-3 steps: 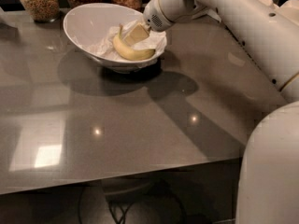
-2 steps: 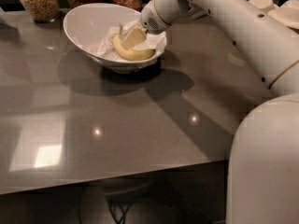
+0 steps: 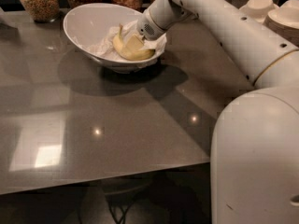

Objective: Pick banana from white bowl

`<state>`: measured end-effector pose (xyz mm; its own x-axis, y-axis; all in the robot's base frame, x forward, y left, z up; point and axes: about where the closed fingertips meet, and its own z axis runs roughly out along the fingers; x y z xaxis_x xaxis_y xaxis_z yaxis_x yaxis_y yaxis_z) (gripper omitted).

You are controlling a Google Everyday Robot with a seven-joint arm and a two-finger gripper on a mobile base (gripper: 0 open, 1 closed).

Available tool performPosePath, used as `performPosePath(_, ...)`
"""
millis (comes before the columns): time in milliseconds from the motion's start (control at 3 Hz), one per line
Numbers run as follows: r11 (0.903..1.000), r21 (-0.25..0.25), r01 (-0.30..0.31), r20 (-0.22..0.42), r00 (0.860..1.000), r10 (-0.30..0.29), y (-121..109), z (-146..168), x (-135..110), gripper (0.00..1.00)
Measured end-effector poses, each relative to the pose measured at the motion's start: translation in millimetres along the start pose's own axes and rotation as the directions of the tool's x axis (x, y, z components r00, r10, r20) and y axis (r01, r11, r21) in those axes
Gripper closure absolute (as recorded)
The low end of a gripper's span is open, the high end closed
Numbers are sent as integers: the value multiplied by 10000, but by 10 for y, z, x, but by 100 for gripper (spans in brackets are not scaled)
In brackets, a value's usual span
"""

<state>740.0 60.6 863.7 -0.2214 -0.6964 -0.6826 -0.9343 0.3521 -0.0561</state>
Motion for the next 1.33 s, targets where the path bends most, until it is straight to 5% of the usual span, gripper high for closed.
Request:
performPosePath(1000,9987,-208,-464,-999,9940,441,-33,212,345,53)
performPosePath(1333,9987,-196,-464,-1089,9931,440,-32,216,370,72)
